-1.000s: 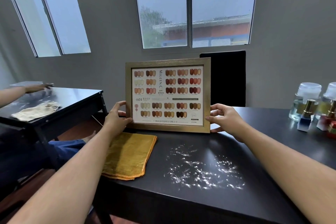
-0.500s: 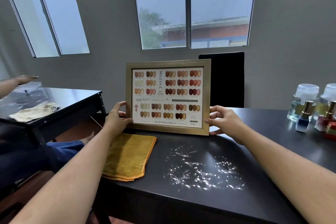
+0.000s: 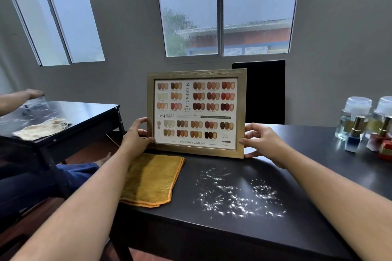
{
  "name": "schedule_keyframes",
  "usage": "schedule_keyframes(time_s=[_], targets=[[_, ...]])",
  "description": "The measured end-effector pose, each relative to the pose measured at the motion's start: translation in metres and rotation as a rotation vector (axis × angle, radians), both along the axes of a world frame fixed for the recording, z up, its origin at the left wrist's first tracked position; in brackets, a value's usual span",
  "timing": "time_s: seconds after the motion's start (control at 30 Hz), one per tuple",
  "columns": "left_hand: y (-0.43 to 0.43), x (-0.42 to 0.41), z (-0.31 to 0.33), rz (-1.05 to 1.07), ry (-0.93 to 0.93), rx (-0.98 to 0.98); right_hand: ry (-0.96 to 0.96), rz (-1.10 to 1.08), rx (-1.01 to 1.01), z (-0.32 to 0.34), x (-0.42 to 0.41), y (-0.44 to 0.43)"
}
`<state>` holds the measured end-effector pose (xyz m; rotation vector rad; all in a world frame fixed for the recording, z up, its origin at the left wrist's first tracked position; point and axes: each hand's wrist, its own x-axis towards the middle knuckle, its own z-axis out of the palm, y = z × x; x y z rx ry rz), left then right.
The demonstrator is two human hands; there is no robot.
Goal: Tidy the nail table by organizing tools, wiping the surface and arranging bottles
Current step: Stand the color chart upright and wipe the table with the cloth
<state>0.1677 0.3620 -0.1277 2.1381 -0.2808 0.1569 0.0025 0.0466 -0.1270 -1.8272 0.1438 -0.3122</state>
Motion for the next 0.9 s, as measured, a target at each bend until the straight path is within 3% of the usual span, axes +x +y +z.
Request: schedule_keyframes(time_s=[0.2, 0.37, 0.43, 0.5, 0.63, 0.77, 0.9], targets=[[0.002, -0.005, 0.002, 0.032, -0.02, -0.019, -0.005, -0.053, -0.017, 0.001, -0.006, -0.002], [0.02, -0.02, 0.014, 0.1, -0.157, 0.009, -0.492, -0.578, -0.377, 0.014, -0.024, 0.007], [0.03, -0.027, 0.018, 0.104, -0.227, 0.089, -0.566, -0.528, -0.479, 0.024, -0.027, 0.027], [0.039, -0.033, 0.02, 0.091, -0.253, 0.155, -0.506, -0.35, -0.542, 0.029, -0.021, 0.058], [0.051, -0.047, 0.01, 0.006, -0.202, 0.369, -0.169, -0.001, -0.693, 0.023, 0.0, 0.121], [0.051, -0.056, -0.003, -0.082, -0.083, 0.579, 0.13, 0.04, -0.834, 0.008, 0.021, 0.154], [0.05, -0.059, -0.006, -0.073, -0.089, 0.565, 0.221, 0.038, -0.889, 0.003, 0.031, 0.168]])
